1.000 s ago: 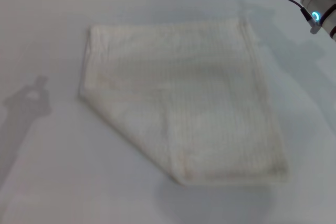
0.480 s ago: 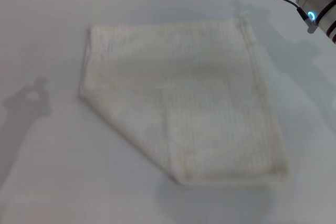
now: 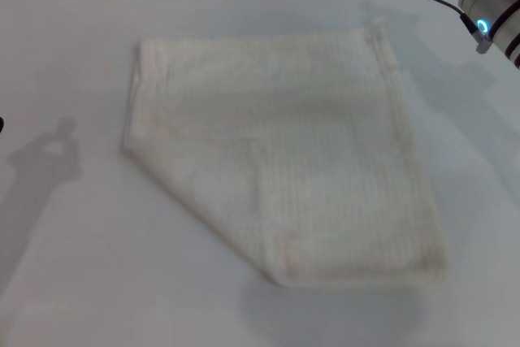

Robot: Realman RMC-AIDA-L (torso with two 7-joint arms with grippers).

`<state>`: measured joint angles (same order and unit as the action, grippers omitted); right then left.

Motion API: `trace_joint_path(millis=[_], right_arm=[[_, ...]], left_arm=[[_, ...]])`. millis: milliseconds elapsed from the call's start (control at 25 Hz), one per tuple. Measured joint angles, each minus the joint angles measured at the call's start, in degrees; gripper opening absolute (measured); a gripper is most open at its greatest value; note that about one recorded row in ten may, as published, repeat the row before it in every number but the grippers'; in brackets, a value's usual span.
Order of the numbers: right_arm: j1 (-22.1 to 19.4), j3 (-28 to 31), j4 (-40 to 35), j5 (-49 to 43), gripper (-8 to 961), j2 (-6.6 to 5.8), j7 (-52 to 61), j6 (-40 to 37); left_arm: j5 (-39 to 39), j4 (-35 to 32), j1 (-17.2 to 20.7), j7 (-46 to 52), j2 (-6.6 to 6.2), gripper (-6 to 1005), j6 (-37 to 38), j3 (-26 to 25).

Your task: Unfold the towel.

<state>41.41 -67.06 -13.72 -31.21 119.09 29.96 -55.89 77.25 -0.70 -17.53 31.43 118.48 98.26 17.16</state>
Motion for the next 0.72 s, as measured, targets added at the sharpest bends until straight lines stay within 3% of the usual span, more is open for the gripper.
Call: trace_joint_path(millis=[720], right_arm=[[0.26,-2.39,-1.53,0.01,-1,0.00,0.10,2.37]], left_arm=[[0.00,0.00,-0.09,0.03,0.00,45,-0.09,0.06]])
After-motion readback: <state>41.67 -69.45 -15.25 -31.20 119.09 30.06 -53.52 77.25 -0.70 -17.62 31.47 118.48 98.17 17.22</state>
